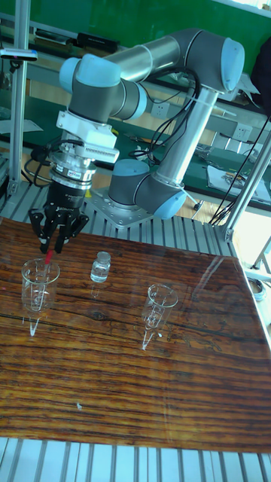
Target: Transfer liquid using a dropper
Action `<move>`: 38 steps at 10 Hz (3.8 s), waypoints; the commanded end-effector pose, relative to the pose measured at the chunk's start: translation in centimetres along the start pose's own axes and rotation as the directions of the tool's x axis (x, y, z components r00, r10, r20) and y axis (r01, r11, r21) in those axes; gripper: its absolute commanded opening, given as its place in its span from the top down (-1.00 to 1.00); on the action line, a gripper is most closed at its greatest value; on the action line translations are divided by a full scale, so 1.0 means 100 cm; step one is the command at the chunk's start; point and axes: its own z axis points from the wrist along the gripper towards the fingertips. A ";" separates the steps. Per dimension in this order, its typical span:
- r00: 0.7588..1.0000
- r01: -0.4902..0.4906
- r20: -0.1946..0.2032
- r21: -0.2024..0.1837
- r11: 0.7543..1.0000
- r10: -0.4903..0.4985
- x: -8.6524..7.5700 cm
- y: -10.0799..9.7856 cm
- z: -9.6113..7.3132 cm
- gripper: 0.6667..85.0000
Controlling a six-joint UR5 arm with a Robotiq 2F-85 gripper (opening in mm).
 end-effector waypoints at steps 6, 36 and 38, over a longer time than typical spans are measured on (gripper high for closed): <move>1.000 -0.009 0.016 0.009 1.000 0.009 -0.005 -0.002 0.004 0.20; 0.994 0.079 0.068 0.041 0.996 -0.082 -0.014 -0.007 0.019 0.07; 0.995 0.080 0.064 0.025 0.996 -0.081 -0.011 -0.004 0.012 0.08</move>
